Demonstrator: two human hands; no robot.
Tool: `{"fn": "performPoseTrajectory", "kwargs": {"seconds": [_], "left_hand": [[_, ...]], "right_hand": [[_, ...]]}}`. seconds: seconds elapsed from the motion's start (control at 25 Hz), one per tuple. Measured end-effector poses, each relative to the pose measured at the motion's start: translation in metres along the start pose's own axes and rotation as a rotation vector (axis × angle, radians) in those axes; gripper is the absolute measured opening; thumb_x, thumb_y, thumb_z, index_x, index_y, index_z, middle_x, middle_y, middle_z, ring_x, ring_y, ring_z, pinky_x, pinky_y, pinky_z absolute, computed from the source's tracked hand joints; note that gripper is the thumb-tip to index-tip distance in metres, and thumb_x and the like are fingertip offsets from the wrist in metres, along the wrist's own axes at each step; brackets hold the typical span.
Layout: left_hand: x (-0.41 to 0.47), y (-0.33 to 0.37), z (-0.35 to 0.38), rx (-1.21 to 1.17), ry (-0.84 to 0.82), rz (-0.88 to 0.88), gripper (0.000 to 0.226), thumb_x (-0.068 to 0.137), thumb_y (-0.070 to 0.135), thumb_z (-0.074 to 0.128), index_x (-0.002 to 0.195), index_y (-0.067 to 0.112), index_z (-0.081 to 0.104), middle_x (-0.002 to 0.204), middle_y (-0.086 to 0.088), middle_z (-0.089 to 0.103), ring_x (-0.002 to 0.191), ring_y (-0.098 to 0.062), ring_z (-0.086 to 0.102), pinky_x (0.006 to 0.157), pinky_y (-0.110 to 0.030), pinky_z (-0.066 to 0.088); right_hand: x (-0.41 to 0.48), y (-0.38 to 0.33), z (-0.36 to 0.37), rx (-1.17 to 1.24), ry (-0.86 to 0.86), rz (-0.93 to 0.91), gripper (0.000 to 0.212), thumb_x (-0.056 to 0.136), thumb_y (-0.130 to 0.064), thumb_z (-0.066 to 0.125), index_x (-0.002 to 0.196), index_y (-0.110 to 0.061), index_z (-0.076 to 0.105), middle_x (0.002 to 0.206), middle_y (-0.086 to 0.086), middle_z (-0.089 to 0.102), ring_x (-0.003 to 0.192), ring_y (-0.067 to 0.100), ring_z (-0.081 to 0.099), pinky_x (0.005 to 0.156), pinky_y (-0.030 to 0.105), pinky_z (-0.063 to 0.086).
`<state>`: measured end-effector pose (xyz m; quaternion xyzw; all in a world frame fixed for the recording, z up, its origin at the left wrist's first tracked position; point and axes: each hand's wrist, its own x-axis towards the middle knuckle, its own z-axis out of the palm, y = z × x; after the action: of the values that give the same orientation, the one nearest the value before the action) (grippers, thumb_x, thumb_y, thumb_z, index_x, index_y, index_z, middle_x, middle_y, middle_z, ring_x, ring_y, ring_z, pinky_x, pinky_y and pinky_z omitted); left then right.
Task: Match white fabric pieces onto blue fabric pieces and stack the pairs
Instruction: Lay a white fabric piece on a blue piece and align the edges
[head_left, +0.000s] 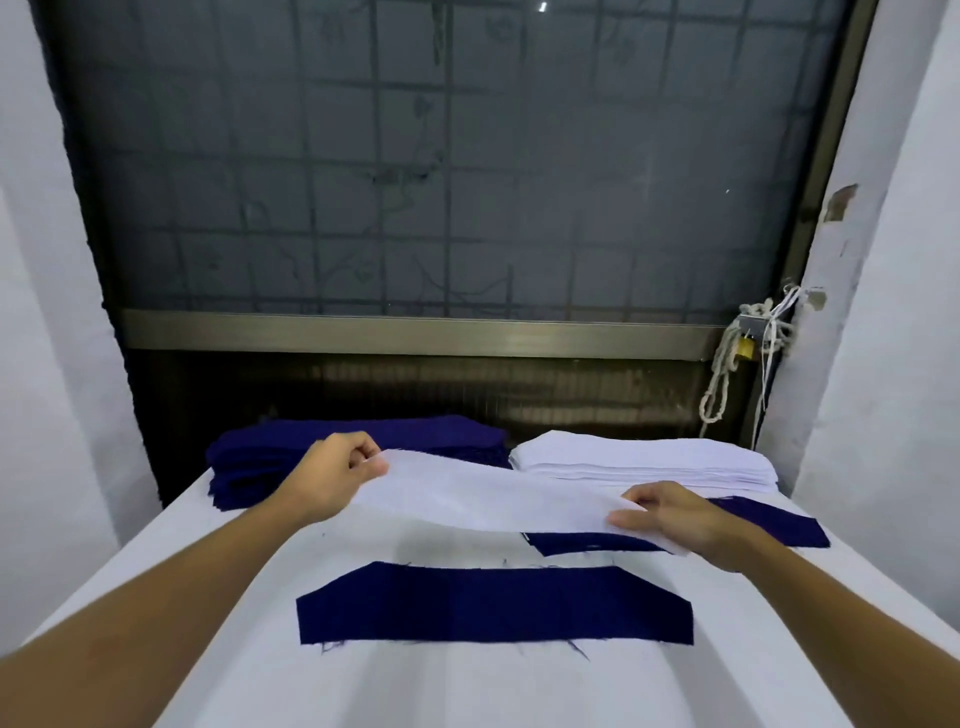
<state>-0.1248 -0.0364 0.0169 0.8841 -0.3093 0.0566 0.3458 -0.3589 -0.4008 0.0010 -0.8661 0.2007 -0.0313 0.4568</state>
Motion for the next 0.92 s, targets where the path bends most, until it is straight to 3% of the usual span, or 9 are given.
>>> {"fn": "performPoseTrajectory", "kwargs": {"seconds": [0.12,0.2,0.28,0.44,0.56,0.76,0.92], "left_hand": [[-0.018,-0.027,0.011,-0.029,-0.091,-0.057,0.011,0.096,0.028,0.069,0.086,0.023,0.066,0.057,0.006,0.059,0.055,-0.006,0.051,0.061,-0.026,0.043],[-0.027,-0.039,0.020,-0.039,-0.146,-0.103,0.014,0.094,0.031,0.072,0.085,0.021,0.066,0.049,0.009,0.055,0.054,-0.006,0.049,0.062,-0.027,0.043],[-0.034,-0.047,0.027,-0.034,-0.161,-0.143,0.017,0.092,0.035,0.073,0.083,0.023,0.066,0.049,0.012,0.057,0.056,-0.006,0.052,0.061,-0.024,0.043],[-0.049,-0.060,0.040,0.121,-0.192,-0.213,0.026,0.091,0.049,0.070,0.085,0.025,0.062,0.070,0.005,0.064,0.061,-0.012,0.055,0.060,-0.026,0.044],[-0.058,-0.068,0.050,0.192,-0.185,-0.271,0.030,0.089,0.057,0.067,0.083,0.028,0.062,0.075,0.006,0.066,0.066,-0.012,0.058,0.062,-0.027,0.046],[-0.067,-0.078,0.059,0.186,-0.105,-0.291,0.036,0.087,0.066,0.063,0.077,0.032,0.064,0.076,0.010,0.065,0.073,-0.008,0.061,0.061,-0.026,0.043],[-0.066,-0.085,0.056,0.125,-0.105,-0.288,0.048,0.085,0.069,0.062,0.070,0.024,0.068,0.067,0.008,0.068,0.070,-0.009,0.063,0.062,-0.025,0.046]], "right_hand": [[-0.006,0.015,0.016,0.144,0.013,0.052,0.028,0.086,-0.051,0.073,0.097,-0.026,0.076,0.113,-0.003,0.071,0.113,0.022,0.062,0.104,0.040,0.045],[-0.008,0.021,0.024,0.198,0.049,0.085,0.019,0.090,-0.045,0.071,0.098,-0.028,0.076,0.116,-0.007,0.069,0.117,0.018,0.059,0.106,0.037,0.044],[-0.009,0.028,0.030,0.189,0.108,0.088,0.012,0.090,-0.029,0.074,0.102,-0.026,0.075,0.115,-0.003,0.068,0.115,0.018,0.060,0.101,0.032,0.047],[-0.011,0.043,0.047,0.133,0.195,0.063,0.017,0.090,-0.011,0.071,0.105,-0.019,0.070,0.107,0.004,0.071,0.103,0.021,0.067,0.094,0.038,0.055],[-0.012,0.055,0.062,0.086,0.325,0.013,0.016,0.091,-0.007,0.064,0.099,-0.021,0.069,0.100,0.001,0.070,0.099,0.020,0.065,0.089,0.036,0.052],[-0.015,0.071,0.078,-0.125,0.456,-0.041,0.027,0.090,-0.004,0.057,0.094,-0.030,0.060,0.074,0.004,0.059,0.070,0.023,0.059,0.063,0.035,0.046],[-0.016,0.074,0.079,-0.176,0.550,-0.070,0.018,0.094,-0.014,0.060,0.101,-0.031,0.056,0.086,-0.007,0.063,0.078,0.011,0.060,0.063,0.029,0.047]]}}
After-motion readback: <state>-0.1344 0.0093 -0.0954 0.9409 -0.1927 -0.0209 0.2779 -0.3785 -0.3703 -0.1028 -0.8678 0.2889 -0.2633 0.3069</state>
